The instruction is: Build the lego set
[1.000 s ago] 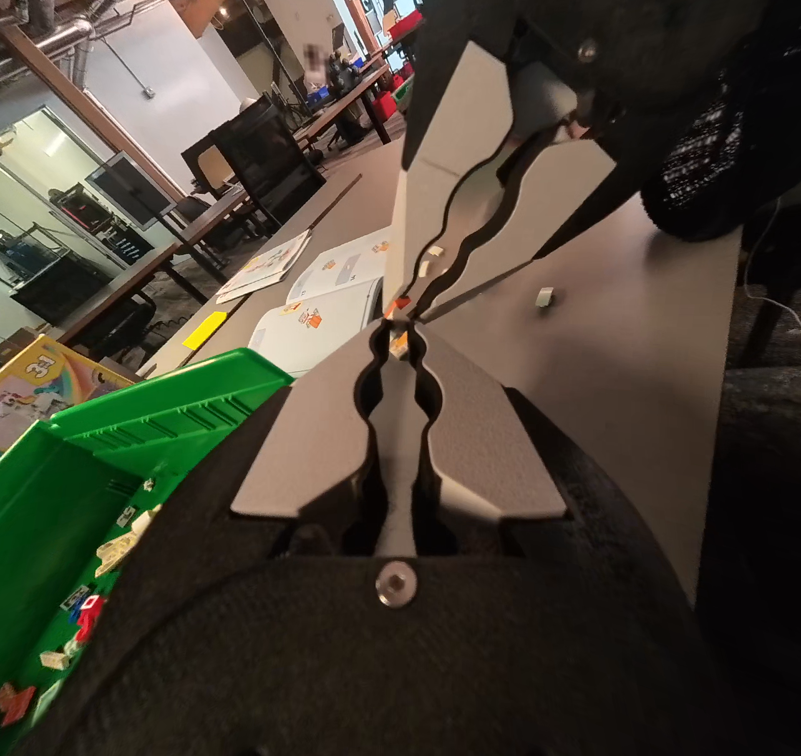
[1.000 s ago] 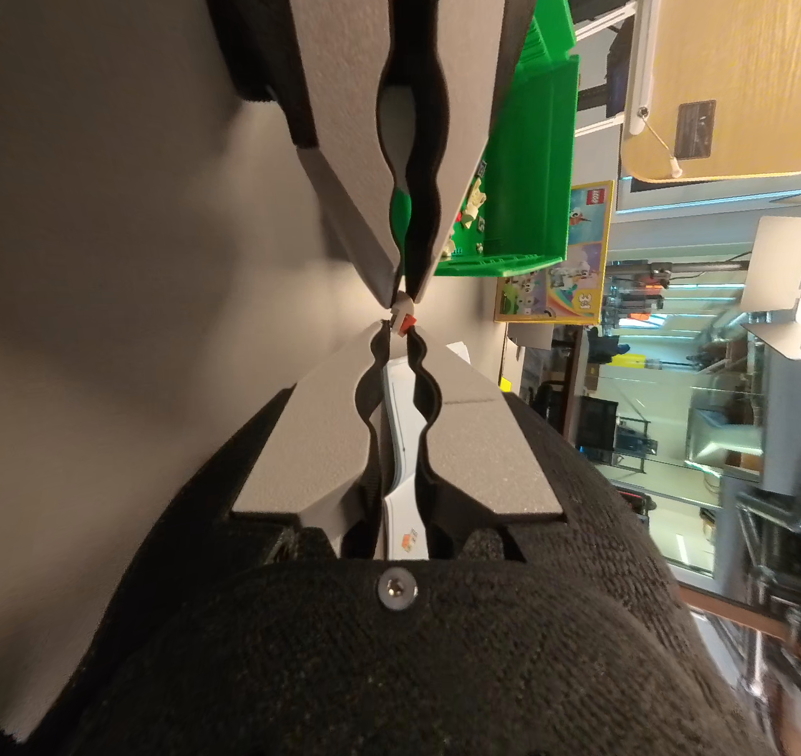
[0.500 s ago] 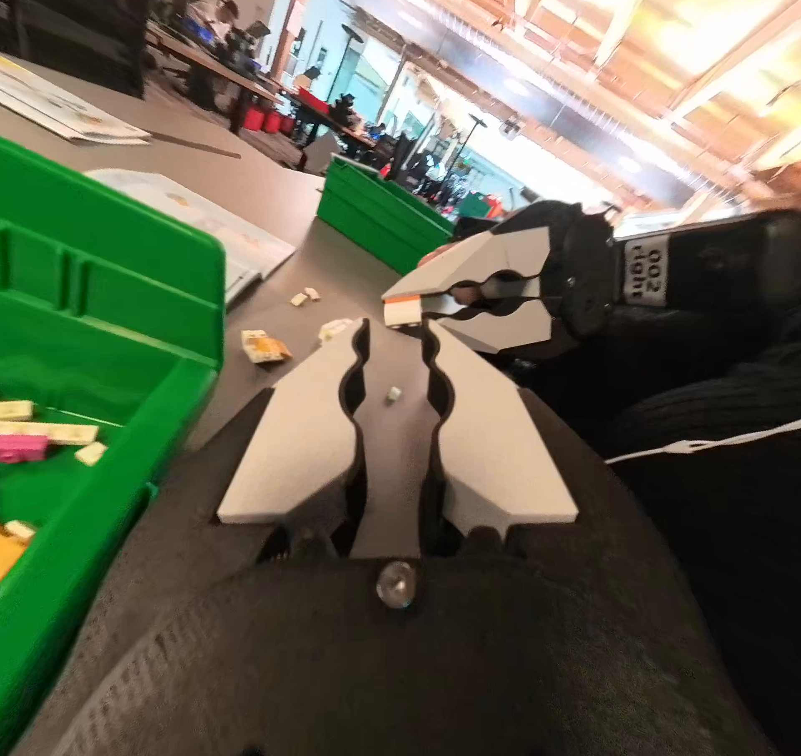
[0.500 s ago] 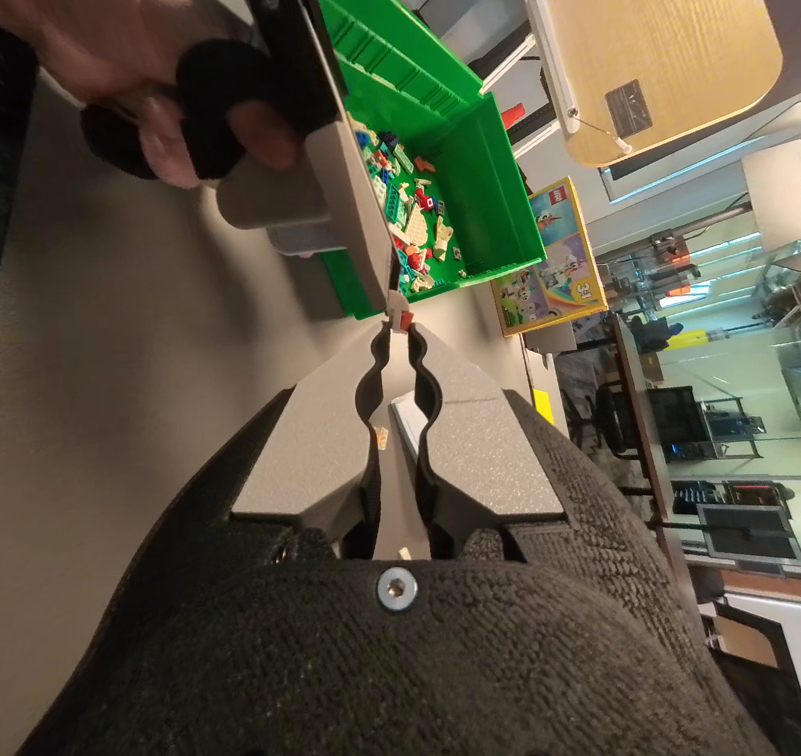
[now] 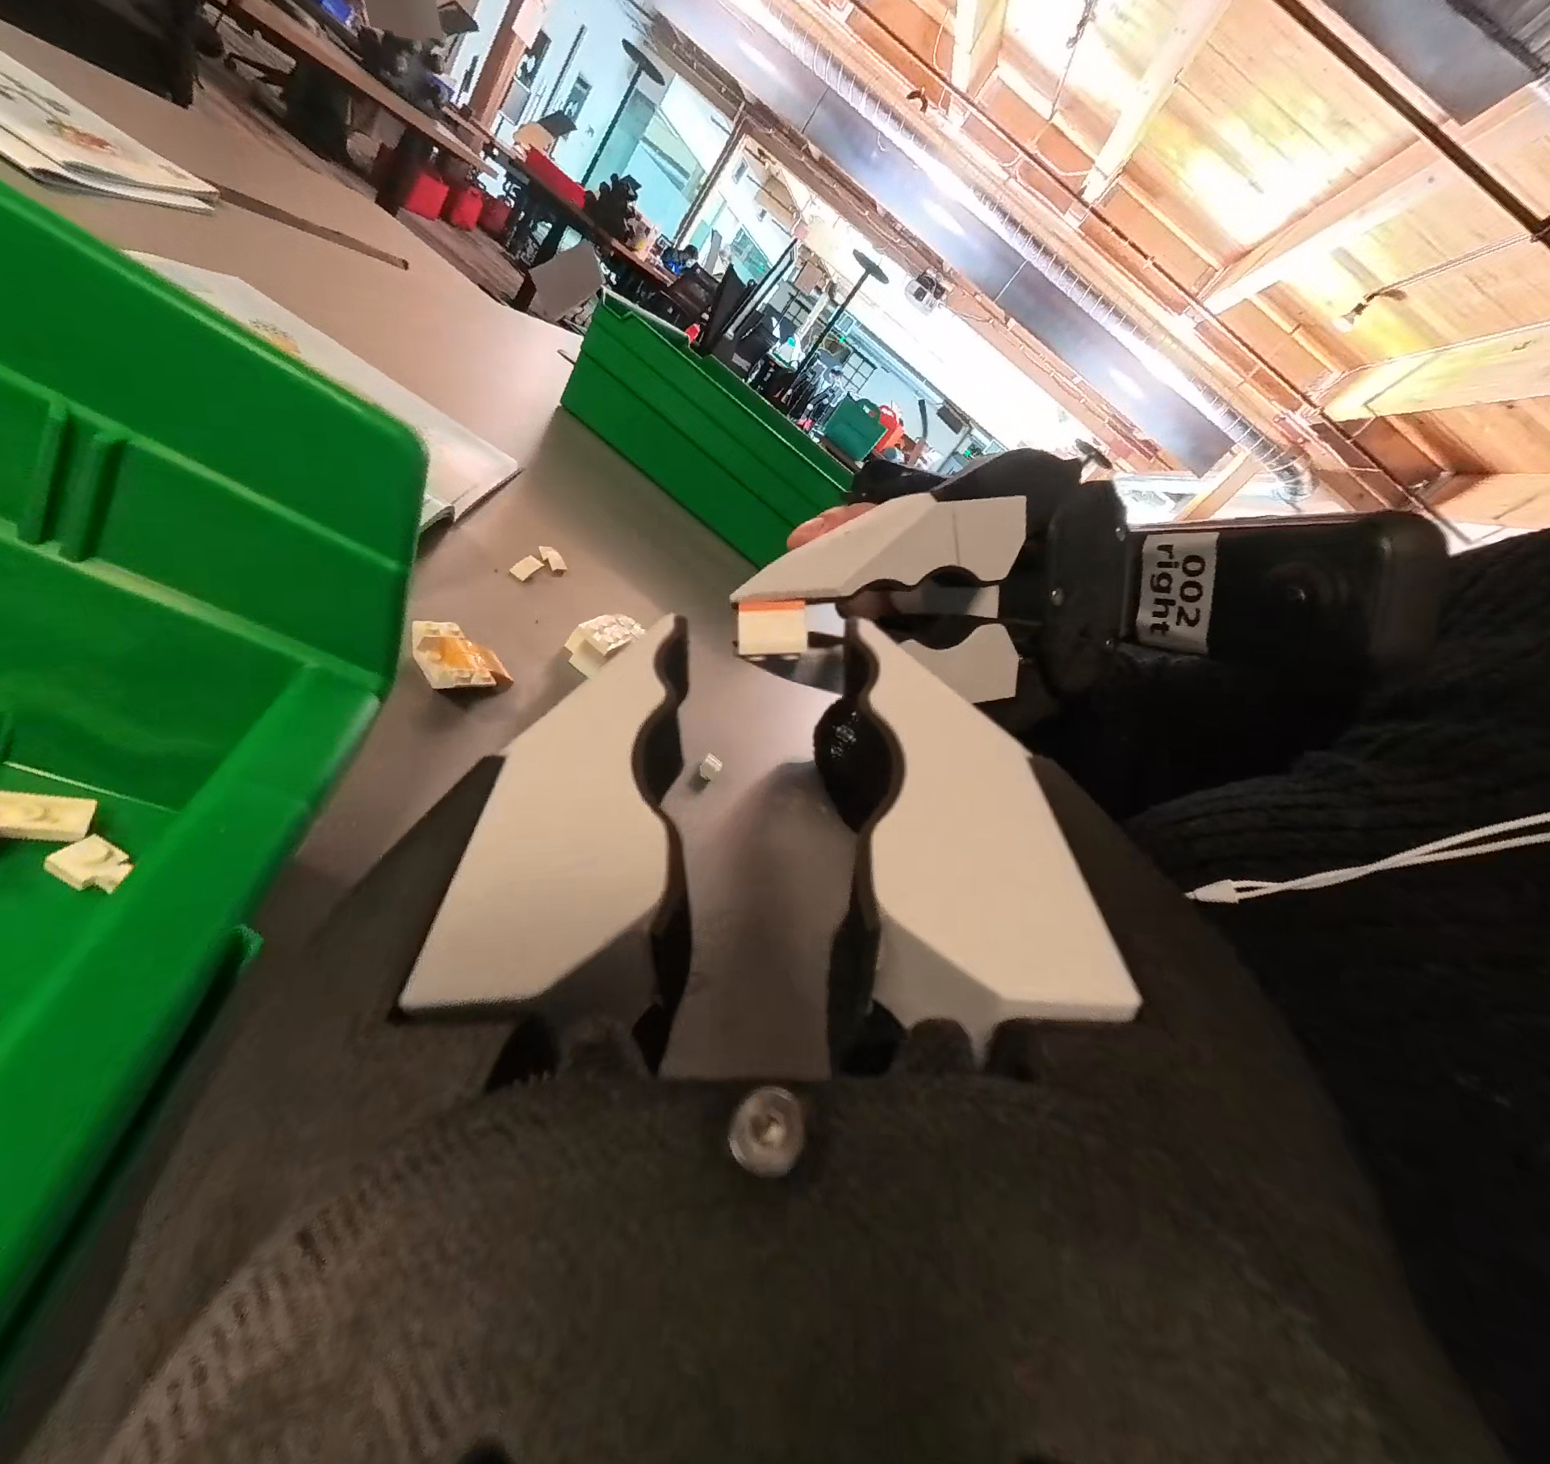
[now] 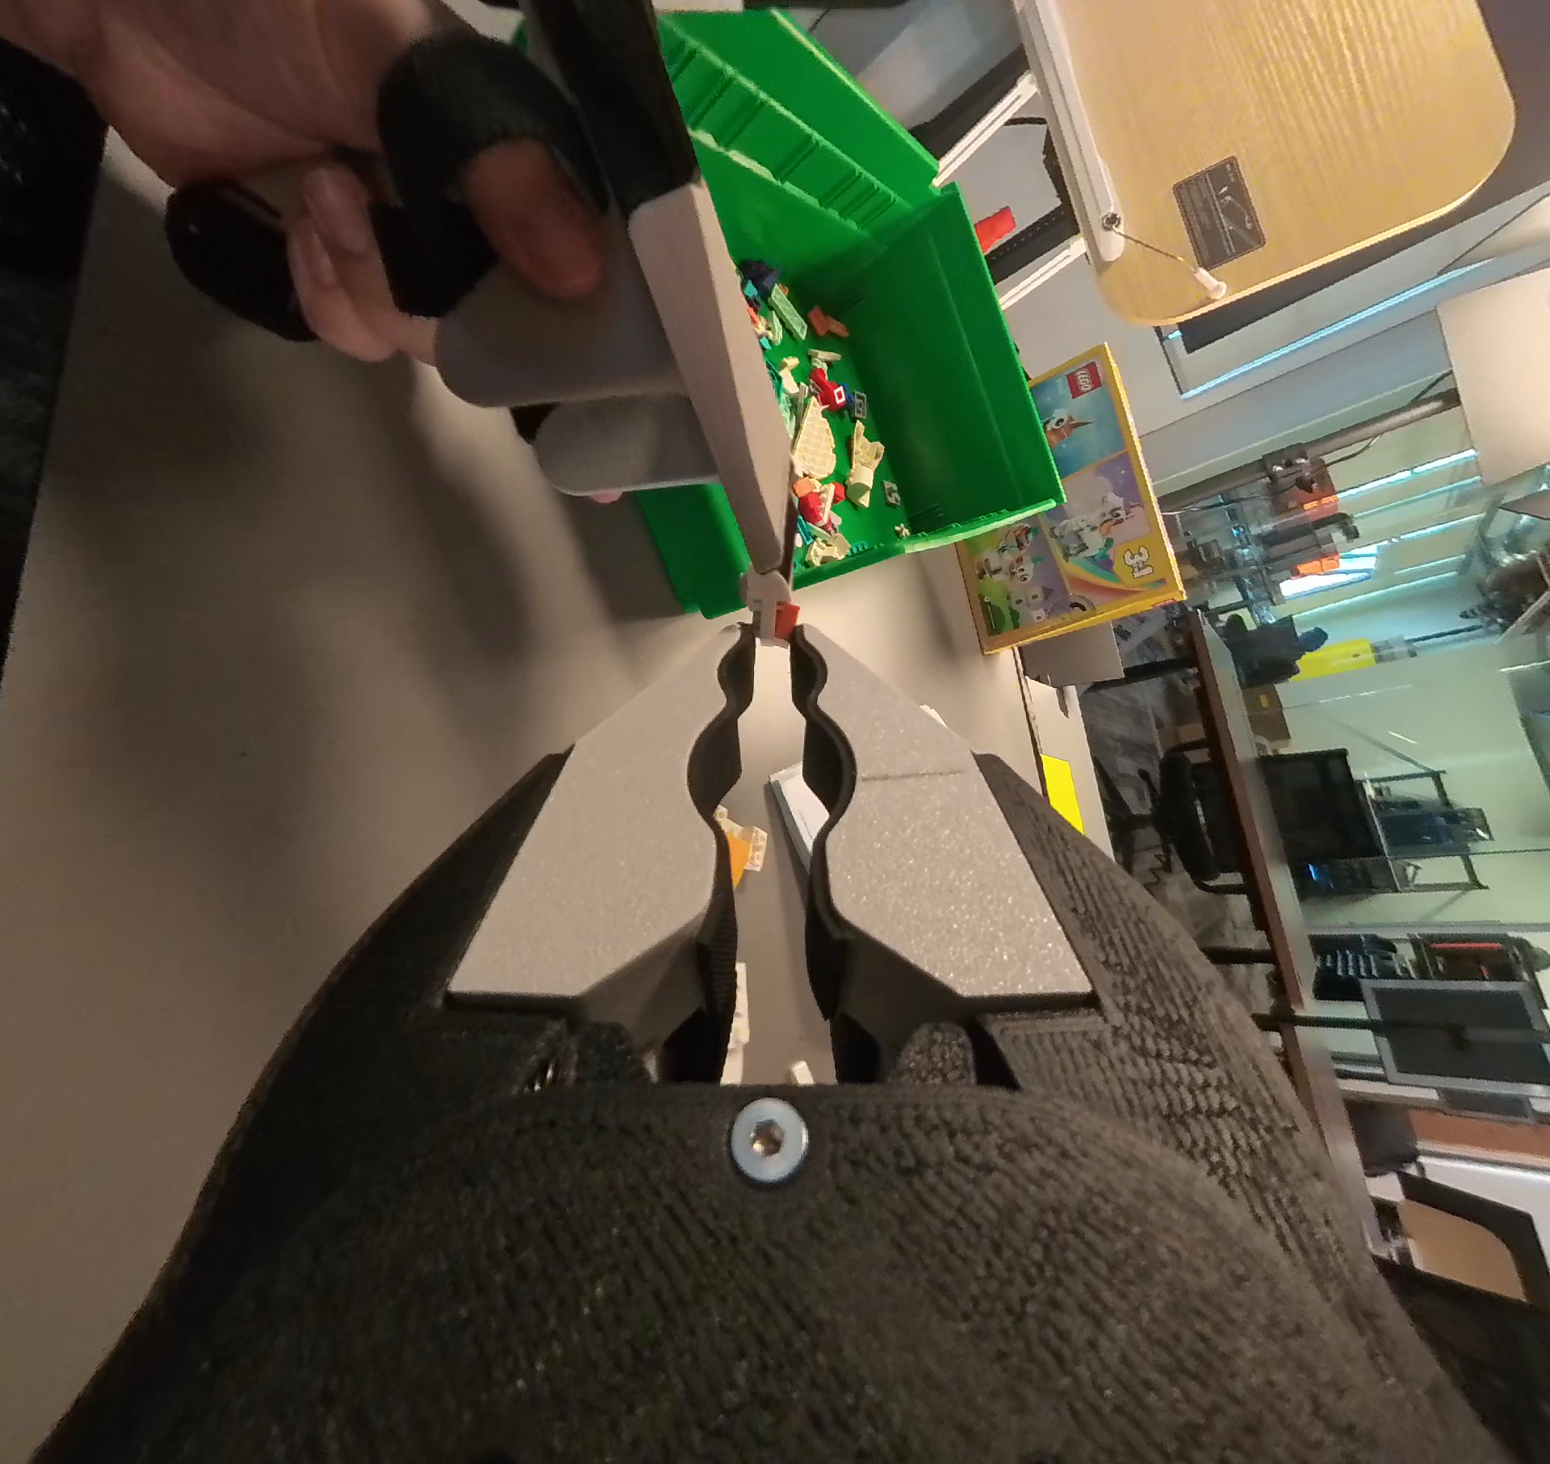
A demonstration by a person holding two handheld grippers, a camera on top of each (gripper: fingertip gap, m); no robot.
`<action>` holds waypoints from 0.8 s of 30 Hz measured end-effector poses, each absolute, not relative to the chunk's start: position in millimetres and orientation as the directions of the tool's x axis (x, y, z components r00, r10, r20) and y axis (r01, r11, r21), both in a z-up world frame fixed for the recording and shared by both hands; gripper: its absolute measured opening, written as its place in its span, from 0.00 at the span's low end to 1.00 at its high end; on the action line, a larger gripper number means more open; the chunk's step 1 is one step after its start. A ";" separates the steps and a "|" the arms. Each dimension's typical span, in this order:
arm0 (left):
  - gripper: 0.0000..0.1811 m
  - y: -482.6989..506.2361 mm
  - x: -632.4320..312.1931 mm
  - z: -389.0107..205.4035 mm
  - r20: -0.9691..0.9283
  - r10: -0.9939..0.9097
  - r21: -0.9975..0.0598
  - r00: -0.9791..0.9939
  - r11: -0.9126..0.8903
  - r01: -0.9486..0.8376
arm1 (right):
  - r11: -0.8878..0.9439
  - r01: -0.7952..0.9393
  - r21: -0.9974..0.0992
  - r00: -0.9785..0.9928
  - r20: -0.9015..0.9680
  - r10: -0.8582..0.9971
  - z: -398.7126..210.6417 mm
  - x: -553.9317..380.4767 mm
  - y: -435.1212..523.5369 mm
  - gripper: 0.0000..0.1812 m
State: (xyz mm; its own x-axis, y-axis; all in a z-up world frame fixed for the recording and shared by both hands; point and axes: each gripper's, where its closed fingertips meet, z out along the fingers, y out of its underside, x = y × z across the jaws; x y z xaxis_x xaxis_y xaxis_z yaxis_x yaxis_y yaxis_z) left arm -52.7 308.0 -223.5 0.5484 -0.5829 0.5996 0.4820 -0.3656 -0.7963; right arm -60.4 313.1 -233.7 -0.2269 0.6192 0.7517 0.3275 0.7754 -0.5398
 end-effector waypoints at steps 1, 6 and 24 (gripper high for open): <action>0.20 307.4 -52.7 -223.0 0.589 -0.587 -0.804 0.555 -0.357 0.475 | 0.775 0.326 -0.542 -0.226 0.751 0.620 -233.7 -60.5 312.8 0.04; 0.14 306.6 -50.1 -225.7 0.574 -0.587 -0.817 0.571 -0.370 0.442 | 0.779 0.318 -0.540 -0.224 0.756 0.616 -233.4 -61.2 311.1 0.04; 0.08 308.3 -47.8 -240.8 0.548 -0.559 -0.835 0.622 -0.417 0.361 | 0.955 0.295 -0.040 -0.343 0.928 0.145 -248.2 -57.3 313.3 0.03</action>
